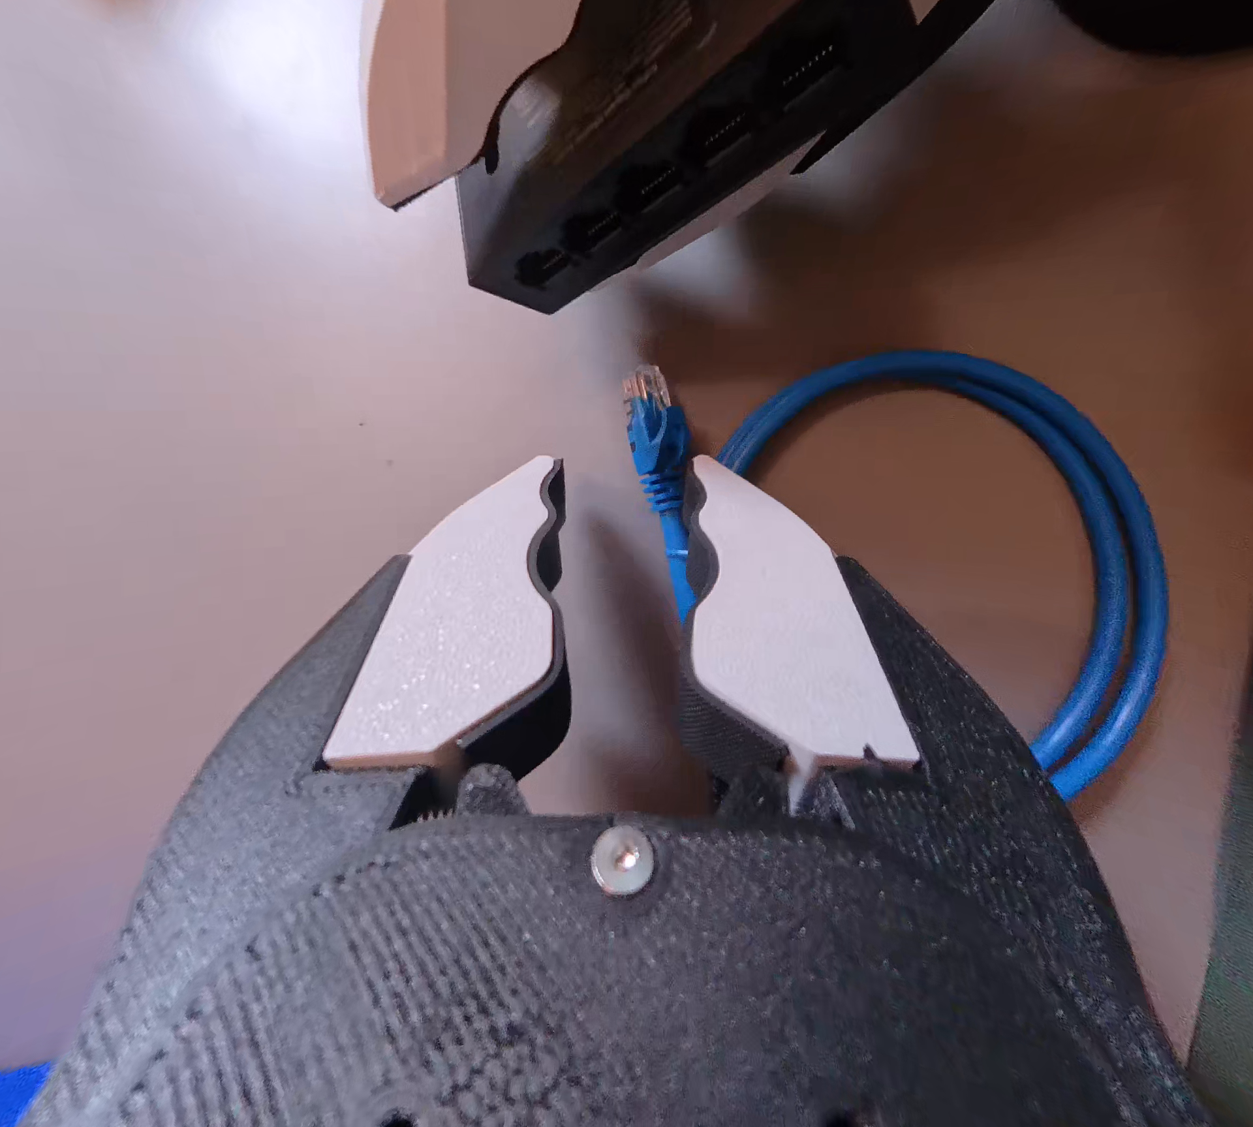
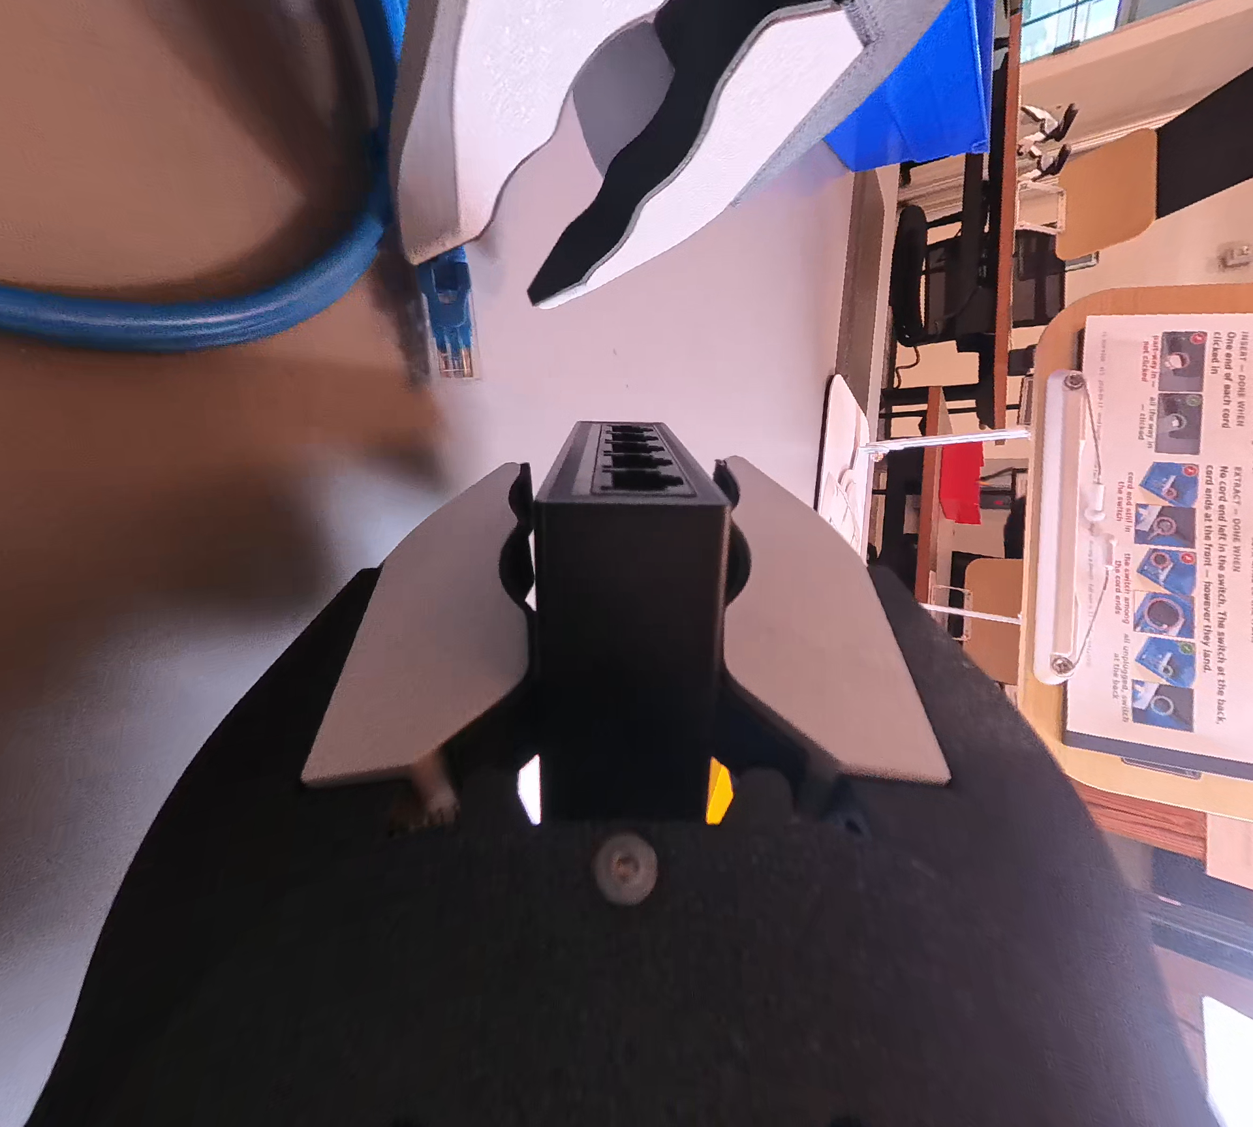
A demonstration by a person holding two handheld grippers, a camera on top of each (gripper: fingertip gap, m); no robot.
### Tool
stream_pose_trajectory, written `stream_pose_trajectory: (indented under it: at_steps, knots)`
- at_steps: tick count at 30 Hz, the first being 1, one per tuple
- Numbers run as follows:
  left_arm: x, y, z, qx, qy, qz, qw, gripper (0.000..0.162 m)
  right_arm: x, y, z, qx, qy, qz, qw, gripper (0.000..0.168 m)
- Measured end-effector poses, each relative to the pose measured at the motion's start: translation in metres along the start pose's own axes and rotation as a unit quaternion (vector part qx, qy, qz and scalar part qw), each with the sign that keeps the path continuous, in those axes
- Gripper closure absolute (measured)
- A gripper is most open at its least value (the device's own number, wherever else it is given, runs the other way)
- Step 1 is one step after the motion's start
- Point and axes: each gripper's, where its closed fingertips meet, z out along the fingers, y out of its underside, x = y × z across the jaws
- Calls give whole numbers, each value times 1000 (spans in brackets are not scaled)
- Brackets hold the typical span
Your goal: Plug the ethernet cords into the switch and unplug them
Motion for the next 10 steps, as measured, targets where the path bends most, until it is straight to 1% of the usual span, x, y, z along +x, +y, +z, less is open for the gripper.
stream_pose_trajectory:
  at_steps: [1, 6, 10]
  knots:
    - [1, 0, 0, 0, -2, 3, 1000, 131, 1, 0, 0, 0, 0, 2, 1000, 116]
    - [1, -1, 2, -5, -28, 26, 999, 134, 2, 1, 0, 0, 1, 8, 1000, 116]
    - [2, -2, 2, 3, -57, 60, 997, 141, 4, 3, 1, -2, 2, 14, 1000, 116]
